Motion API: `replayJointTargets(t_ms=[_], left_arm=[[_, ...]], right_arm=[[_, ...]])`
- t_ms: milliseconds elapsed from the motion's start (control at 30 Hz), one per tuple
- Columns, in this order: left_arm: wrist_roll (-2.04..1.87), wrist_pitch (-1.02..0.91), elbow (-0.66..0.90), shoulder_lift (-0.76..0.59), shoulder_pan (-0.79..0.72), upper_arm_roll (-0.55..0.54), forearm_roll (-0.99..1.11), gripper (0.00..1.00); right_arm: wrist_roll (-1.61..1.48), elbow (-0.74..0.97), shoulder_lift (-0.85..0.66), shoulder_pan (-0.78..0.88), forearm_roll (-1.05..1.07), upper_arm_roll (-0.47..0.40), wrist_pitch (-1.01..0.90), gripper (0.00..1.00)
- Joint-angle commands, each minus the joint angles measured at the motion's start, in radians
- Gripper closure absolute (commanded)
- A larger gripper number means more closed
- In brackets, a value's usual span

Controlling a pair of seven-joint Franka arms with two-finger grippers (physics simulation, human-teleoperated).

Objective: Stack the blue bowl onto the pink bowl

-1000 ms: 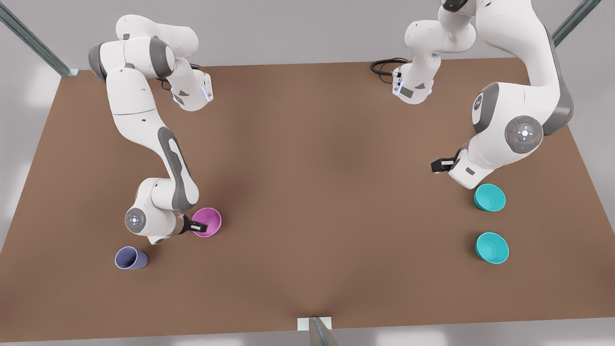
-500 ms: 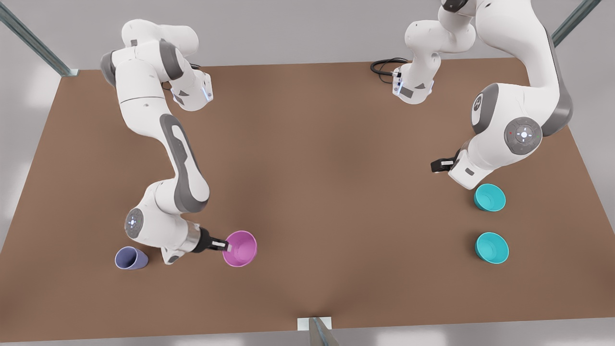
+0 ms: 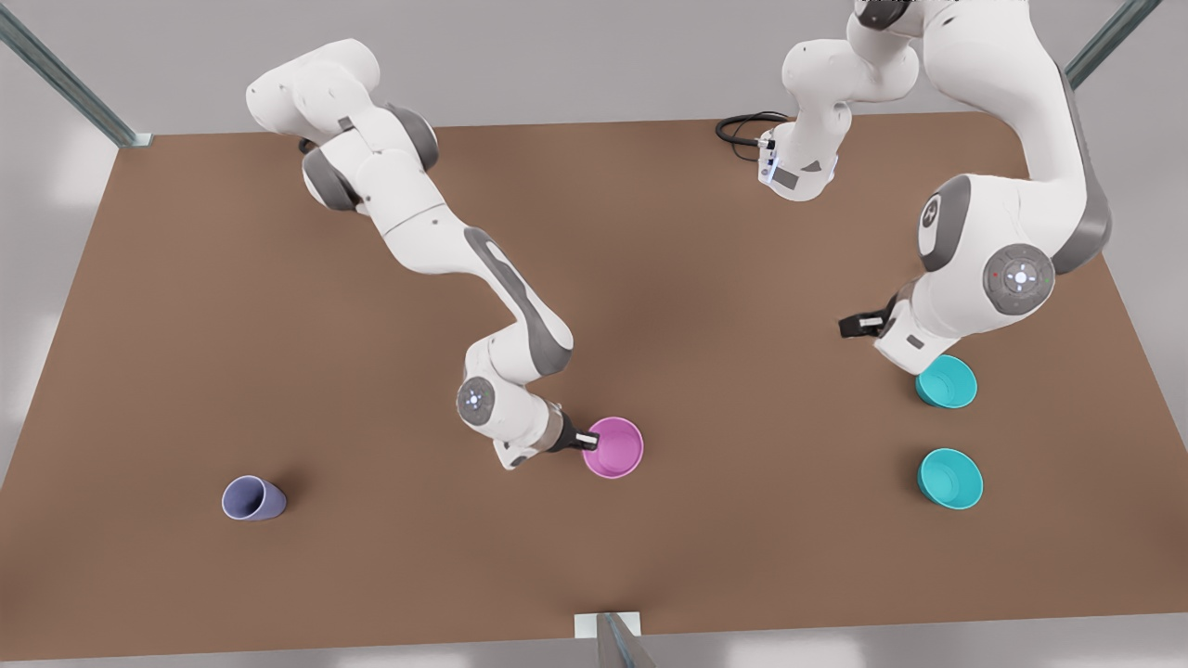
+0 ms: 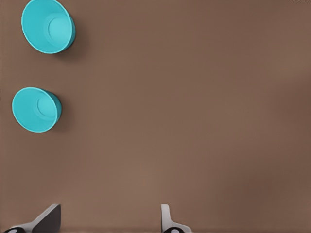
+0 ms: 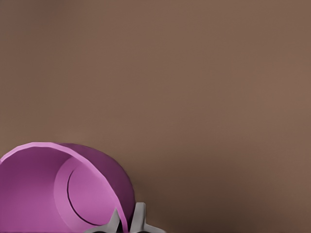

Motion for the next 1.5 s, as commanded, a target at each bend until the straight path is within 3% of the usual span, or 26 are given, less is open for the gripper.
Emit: replayJointTargets(t_ms=[0,33,67,100,233,333,400,500,567,633,700,967,1000,1033,1133,1167,1200,1267,1467], left_arm=[[-0.003,0.003,0.005,0.010,0.040,0.000,-0.002,0.00],[0.001,0.018,0.005,0.017,0.071,0.000,-0.001,0.00],[0.041,0.057,0.006,0.030,0.095,0.000,-0.001,0.00],[0.128,0.093,0.006,0.056,0.143,0.000,-0.001,0.00],[0.743,0.305,0.006,0.204,0.376,0.031,-0.010,0.00],[0.955,0.423,0.003,0.286,0.375,0.134,-0.088,0.00],[1.070,0.507,0.002,0.349,0.405,0.155,-0.096,0.00],[1.072,0.526,-0.021,0.389,0.416,0.154,-0.097,0.00],[1.211,0.526,-0.075,0.389,0.438,0.154,-0.097,0.00],[1.261,0.521,-0.103,0.389,0.445,0.154,-0.097,0.00],[1.300,0.523,-0.103,0.399,0.454,0.154,-0.099,0.00],[1.293,0.528,-0.135,0.445,0.441,0.154,-0.186,0.00],[1.293,0.528,-0.135,0.447,0.441,0.154,-0.186,0.11],[1.293,0.528,-0.135,0.447,0.441,0.154,-0.186,0.34],[1.293,0.528,-0.133,0.461,0.439,0.154,-0.186,0.34],[1.293,0.528,-0.135,0.461,0.438,0.154,-0.186,0.40],[1.293,0.528,-0.133,0.462,0.435,0.154,-0.186,0.58],[1.290,0.528,-0.133,0.462,0.435,0.154,-0.186,0.79],[1.169,0.497,-0.133,0.410,0.396,0.152,-0.183,0.79]], right_arm=[[0.316,0.006,0.015,0.005,-0.004,-0.001,0.085,0.79],[0.315,0.017,0.023,0.005,-0.004,-0.001,0.089,0.77],[0.310,0.017,0.027,0.007,-0.004,-0.001,0.100,0.09],[0.309,0.017,0.026,0.007,-0.004,-0.001,0.103,0.00],[0.316,0.000,-0.037,0.005,0.003,-0.019,0.065,0.00],[0.269,-0.004,-0.166,-0.144,-0.019,-0.082,-0.380,0.00],[-0.103,0.002,-0.212,-0.344,-0.157,-0.082,-0.697,0.00],[-0.622,0.019,-0.347,-0.555,-0.520,-0.080,-0.891,0.00],[-0.679,0.074,-0.506,-0.584,-0.540,-0.070,-1.043,0.00],[-0.668,-0.098,-0.758,-0.578,-0.550,-0.065,-1.054,0.00],[-0.629,-0.198,-0.862,-0.570,-0.550,-0.053,-1.034,0.00],[-0.598,-0.264,-0.892,-0.573,-0.576,-0.039,-1.001,0.00],[-0.596,-0.270,-0.893,-0.575,-0.576,-0.039,-1.000,0.00],[-0.598,-0.270,-0.893,-0.575,-0.576,-0.039,-1.000,0.00],[-0.598,-0.273,-0.901,-0.576,-0.577,-0.039,-1.000,0.00],[-0.598,-0.273,-0.901,-0.576,-0.576,-0.039,-1.001,0.00],[-0.599,-0.273,-0.898,-0.576,-0.576,-0.039,-1.001,0.00],[-0.599,-0.273,-0.895,-0.578,-0.576,-0.039,-1.001,0.00],[-0.601,-0.274,-0.888,-0.576,-0.574,-0.045,-1.001,0.00]])
